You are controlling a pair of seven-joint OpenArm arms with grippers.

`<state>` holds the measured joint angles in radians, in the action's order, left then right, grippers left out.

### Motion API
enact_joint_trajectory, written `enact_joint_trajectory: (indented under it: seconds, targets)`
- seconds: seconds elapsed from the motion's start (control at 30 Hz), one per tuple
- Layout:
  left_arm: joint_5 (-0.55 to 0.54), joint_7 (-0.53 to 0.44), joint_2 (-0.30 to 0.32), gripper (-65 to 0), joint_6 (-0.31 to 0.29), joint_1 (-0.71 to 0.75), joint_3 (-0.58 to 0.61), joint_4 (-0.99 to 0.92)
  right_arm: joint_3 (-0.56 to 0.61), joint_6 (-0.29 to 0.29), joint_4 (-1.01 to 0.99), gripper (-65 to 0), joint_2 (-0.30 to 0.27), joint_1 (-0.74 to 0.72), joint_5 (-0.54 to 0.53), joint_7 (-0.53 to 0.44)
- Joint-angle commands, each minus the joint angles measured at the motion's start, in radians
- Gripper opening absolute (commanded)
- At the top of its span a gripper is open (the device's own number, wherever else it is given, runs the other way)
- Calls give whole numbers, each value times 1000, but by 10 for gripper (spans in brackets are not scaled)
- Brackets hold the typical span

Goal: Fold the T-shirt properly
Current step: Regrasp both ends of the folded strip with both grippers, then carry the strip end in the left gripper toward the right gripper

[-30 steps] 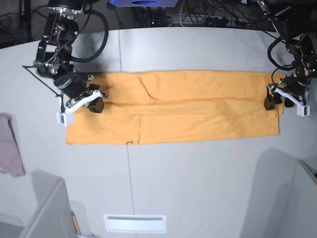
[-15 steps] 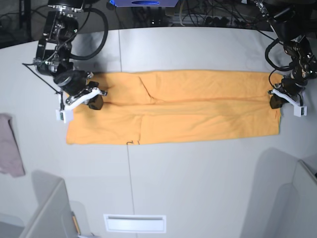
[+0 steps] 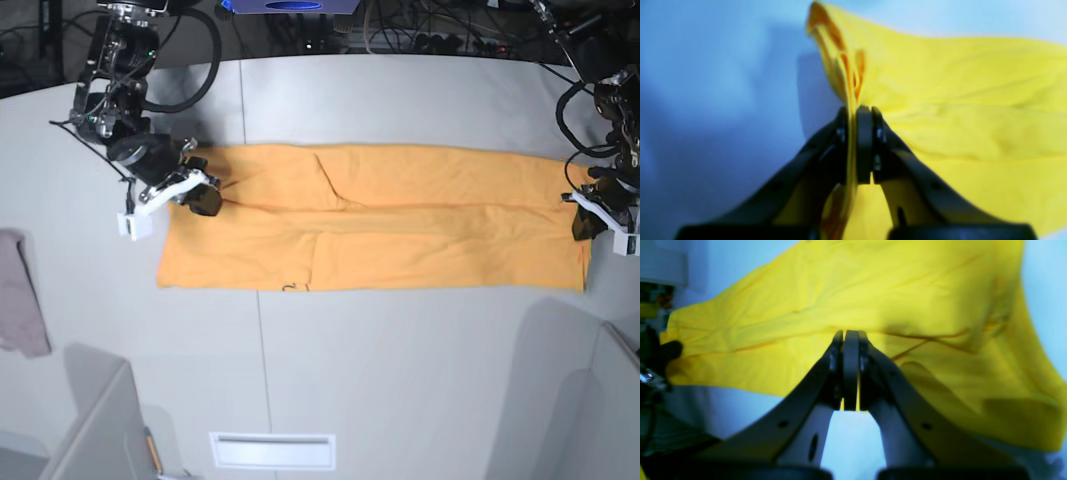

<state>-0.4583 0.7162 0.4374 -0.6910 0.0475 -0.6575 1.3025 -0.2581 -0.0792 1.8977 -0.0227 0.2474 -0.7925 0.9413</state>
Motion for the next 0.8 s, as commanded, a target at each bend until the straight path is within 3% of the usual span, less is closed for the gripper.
enact_joint_trajectory:
  seconds: [0.0,0.2,0.43,0.77]
  targets:
    - [0,-4,21,-650,-7,18,-8,55,-4,-8,18,-650,-7,-12,-29,-18]
    - [0,-2,-21,-650,-7,148,31,269,-4,-6,18,-650,-7,-16,-32,-18]
    - [-1,-2,-59,-650,-6,236,173,470,-4,-6,15,-650,-7,-16,-32,-18]
    - [-1,-2,-125,-650,110,231,387,527,-4,-6,13,-650,-7,-9,-31,-18]
